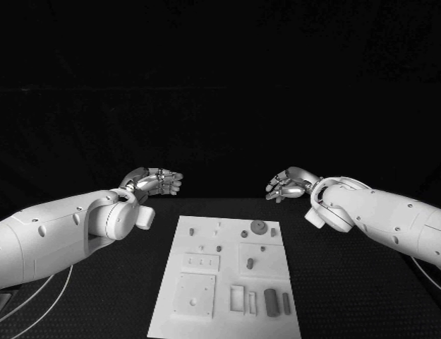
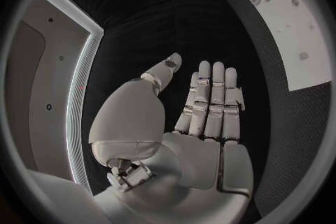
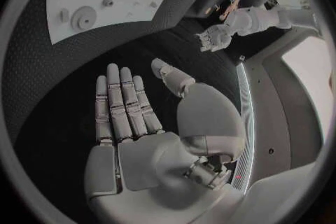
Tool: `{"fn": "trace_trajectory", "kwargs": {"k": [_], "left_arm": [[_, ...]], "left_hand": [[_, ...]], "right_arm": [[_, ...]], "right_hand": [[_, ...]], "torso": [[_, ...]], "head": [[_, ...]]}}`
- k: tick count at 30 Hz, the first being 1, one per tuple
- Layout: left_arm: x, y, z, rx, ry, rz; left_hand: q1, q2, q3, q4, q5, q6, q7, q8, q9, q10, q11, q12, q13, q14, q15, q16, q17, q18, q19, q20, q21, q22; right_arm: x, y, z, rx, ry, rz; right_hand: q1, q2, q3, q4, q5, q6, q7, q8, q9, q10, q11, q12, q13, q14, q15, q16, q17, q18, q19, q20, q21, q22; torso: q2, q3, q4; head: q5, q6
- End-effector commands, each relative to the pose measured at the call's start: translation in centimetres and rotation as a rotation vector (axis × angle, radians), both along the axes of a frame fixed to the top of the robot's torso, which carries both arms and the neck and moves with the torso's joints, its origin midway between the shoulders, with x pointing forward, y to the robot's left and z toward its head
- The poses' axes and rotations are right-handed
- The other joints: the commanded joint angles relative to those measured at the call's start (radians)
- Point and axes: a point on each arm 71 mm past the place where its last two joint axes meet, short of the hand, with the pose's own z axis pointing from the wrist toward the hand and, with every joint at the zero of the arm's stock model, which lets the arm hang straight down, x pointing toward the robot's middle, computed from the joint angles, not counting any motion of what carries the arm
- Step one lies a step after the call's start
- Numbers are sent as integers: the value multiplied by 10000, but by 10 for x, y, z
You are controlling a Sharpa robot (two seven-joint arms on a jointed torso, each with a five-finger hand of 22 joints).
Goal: Assemble the parts on the task board
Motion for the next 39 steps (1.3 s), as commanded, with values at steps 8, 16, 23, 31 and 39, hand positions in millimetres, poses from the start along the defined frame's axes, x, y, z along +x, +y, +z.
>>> {"fn": "trace_trajectory", "kwargs": {"k": [8, 16, 23, 31, 39], "left_arm": [[-15, -15, 5, -271, -134, -774], [-19, -22, 6, -357, -126, -963], [-21, -22, 6, -361, -137, -1003], [-22, -25, 6, -389, -126, -1074], [-23, -25, 7, -414, -132, -1109]], "left_hand": [[-173, 22, 35, -182, 69, 79, 18, -170, 18, -52, 92, -201, 50, 74, -14, 96, 58, 12, 37, -46, 118, 241], [-253, 18, 68, -257, 76, 62, 23, -252, 27, -152, 146, -341, 63, 67, -11, 105, 79, 17, 24, -43, 166, 239], [-283, 21, 80, -277, 77, 53, 27, -282, 31, -180, 162, -387, 69, 62, -9, 106, 84, 19, 18, -42, 181, 238], [-314, 11, 83, -287, 73, 48, 28, -300, 34, -211, 178, -425, 71, 58, -7, 106, 88, 19, 12, -40, 191, 237], [-344, 2, 94, -303, 69, 43, 31, -324, 40, -239, 193, -469, 77, 53, -6, 106, 93, 21, 4, -39, 204, 235]], "right_arm": [[-9, 24, -9, -3512, -1766, 1868], [-14, 40, -11, -4430, -2526, 2348], [-17, 52, -10, -4761, -2813, 2620], [-21, 68, -9, -5164, -3228, 3034], [-22, 73, -16, -5953, -3343, 3246]], "right_hand": [[518, -254, 69, -40, -103, 747, -286, 143, -136, 848, -338, -207, 405, 2393, -1054, 860, 1886, 1045, 2668, -108, 772, 226], [610, -381, 55, -40, -226, 842, -302, 48, -260, 929, -448, -469, 477, 3412, -1210, 1847, 2863, 1045, 3737, -694, 1559, 615], [681, -443, 43, -36, -280, 906, -306, -1, -333, 1001, -491, -610, 524, 3855, -1264, 2851, 3567, 1045, 4304, -1088, 2257, 992], [762, -499, 76, -24, -302, 906, -334, -53, -395, 933, -475, -729, 505, 4183, -1257, 4241, 4367, 1045, 4815, -1579, 3143, 1474], [763, -592, 335, -29, -456, 906, -360, -76, -433, 845, -439, -765, 472, 3945, -1219, 4895, 4592, 1045, 4778, -1793, 3409, 1691]], "torso": [[662, 91, 143], [1053, 112, 193], [1258, 128, 260], [1530, 109, 579], [1696, 110, 618]], "head": [[-239, 43], [-289, 29], [-293, -24], [-555, 26], [-618, 24]]}}
